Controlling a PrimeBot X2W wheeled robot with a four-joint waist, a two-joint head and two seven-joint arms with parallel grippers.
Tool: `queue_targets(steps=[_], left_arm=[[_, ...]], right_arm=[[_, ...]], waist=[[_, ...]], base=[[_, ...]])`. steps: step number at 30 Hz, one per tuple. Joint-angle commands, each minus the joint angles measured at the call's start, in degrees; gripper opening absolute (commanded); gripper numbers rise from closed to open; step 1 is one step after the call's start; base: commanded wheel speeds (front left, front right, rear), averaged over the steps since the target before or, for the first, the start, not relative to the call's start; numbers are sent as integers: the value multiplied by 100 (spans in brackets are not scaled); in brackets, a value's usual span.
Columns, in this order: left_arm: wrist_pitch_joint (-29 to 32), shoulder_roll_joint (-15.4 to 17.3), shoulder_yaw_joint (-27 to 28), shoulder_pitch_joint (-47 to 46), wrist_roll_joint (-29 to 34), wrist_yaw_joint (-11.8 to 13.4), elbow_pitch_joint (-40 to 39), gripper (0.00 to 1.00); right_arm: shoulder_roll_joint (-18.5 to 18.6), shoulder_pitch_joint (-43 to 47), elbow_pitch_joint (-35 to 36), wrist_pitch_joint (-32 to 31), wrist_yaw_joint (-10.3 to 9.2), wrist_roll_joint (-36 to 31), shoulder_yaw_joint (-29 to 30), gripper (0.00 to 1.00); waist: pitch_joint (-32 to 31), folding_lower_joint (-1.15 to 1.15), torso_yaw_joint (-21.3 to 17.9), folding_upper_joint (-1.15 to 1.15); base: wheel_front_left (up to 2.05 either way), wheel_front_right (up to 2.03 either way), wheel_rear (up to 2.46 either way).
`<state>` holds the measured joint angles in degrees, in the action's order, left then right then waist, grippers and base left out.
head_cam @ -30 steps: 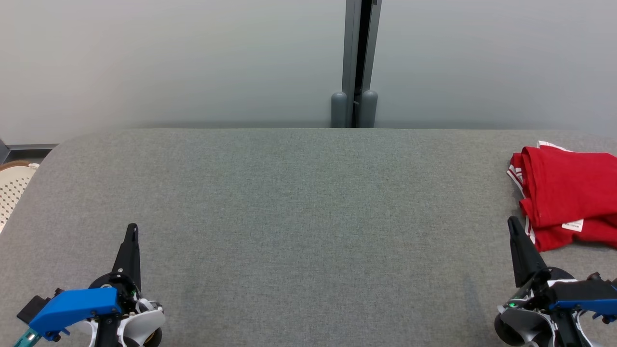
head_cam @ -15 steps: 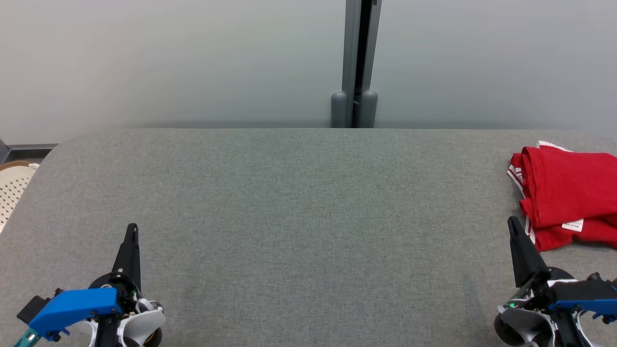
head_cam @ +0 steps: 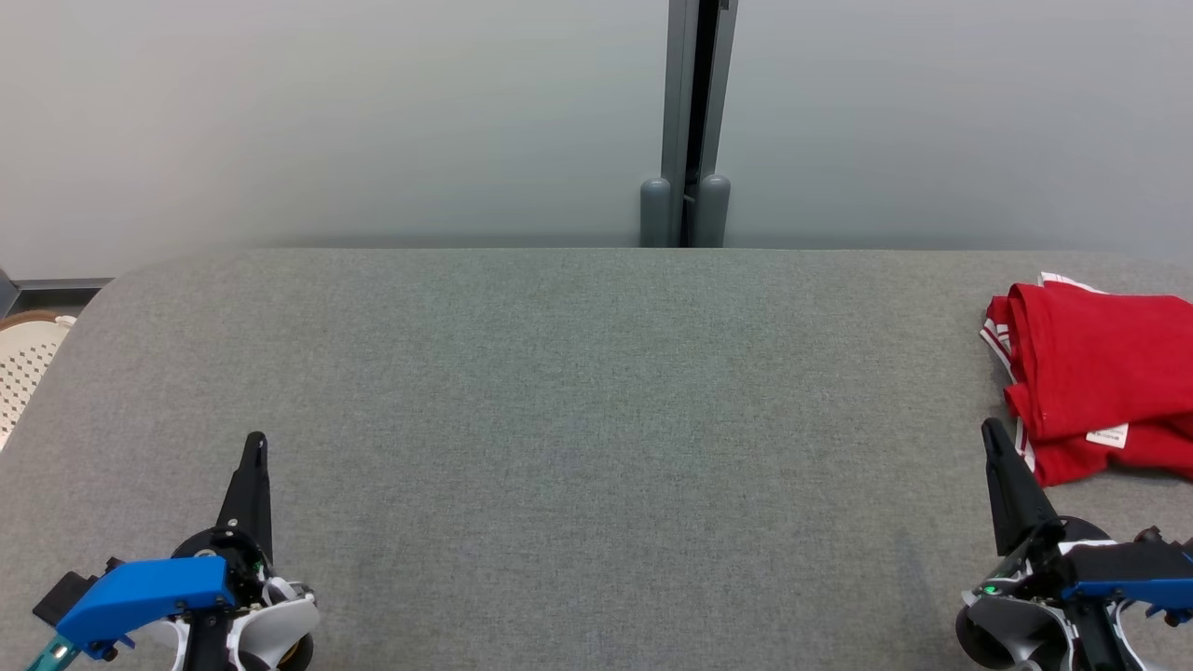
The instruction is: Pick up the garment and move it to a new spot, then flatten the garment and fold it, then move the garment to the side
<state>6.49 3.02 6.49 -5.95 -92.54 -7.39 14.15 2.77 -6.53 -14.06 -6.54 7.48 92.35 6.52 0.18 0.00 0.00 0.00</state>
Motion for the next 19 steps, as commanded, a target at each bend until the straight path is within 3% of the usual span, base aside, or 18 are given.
queue_targets(steps=[1,19], left_arm=[[19,-9,11,-57,15,-22,-23,0],[22,-12,16,-58,19,-21,-23,0]], right_arm=[[19,66,19,-18,2,14,12,0],[19,65,19,-18,2,14,11,0]], waist=[[0,0,0,0],[0,0,0,0]], base=[[0,0,0],[0,0,0]])
